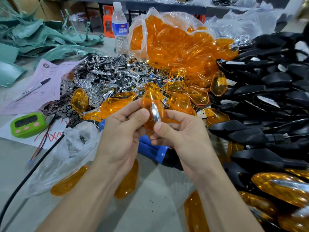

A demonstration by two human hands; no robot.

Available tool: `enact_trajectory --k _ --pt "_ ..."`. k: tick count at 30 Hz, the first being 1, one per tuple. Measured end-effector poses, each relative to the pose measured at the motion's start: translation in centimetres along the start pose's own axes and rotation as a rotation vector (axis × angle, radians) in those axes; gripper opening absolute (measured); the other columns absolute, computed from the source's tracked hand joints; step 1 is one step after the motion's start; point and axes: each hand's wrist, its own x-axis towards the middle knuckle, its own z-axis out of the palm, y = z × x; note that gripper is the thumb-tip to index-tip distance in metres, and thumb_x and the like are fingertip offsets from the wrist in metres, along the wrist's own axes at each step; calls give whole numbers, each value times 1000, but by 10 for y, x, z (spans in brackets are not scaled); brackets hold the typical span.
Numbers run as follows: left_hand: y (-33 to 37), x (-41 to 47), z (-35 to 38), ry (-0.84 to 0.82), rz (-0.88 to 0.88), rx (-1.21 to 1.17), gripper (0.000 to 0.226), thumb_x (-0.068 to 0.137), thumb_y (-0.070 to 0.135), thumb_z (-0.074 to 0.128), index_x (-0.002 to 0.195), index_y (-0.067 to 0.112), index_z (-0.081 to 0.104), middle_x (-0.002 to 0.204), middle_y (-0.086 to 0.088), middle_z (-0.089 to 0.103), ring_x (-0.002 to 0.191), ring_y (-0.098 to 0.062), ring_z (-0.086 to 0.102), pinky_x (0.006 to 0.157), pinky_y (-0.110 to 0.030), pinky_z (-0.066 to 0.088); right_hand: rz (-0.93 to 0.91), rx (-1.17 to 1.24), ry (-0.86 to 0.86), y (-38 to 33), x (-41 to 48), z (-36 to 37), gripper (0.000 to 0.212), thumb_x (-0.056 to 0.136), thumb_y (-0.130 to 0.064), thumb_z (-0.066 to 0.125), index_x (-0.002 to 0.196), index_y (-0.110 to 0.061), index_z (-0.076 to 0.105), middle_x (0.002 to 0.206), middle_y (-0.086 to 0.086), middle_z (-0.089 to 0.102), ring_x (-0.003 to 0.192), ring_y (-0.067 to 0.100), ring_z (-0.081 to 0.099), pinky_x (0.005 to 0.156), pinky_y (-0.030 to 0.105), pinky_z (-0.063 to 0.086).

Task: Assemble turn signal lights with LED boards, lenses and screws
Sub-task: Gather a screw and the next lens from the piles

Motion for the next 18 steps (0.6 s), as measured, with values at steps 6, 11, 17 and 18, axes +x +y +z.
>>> enact_trajectory --k 6,11,17,18 --pt "1 8 -5 166 256 344 20 85 15 75 95 30 84 96 -1 81 89 -19 78 78 -28 60 -74 -276 88 -23 -1 -6 23 83 -2 80 97 -21 77 86 0 80 79 18 77 76 35 62" --pt "25 8 -24 184 247 482 24 93 6 68 94 25 83 89 -2 81 85 -20 79 76 -21 59 64 -597 -220 -49 -25 -13 23 74 -22 83 94 -27 74 78 -5 77 63 10 63 65 33 52" --pt "45 -5 -36 101 153 612 38 94 2 69 81 35 84 86 1 81 86 -19 79 81 -31 63 221 -1110 -348 -24 -62 2 36 84 -39 78 119 -33 71 68 -11 63 66 2 55 68 19 46" --pt "45 -7 -37 94 127 638 41 93 2 69 79 38 83 86 2 81 86 -18 79 85 -36 64 253 -1122 -333 -23 -65 3 36 85 -41 77 119 -33 72 75 -10 66 73 8 59 72 24 49"
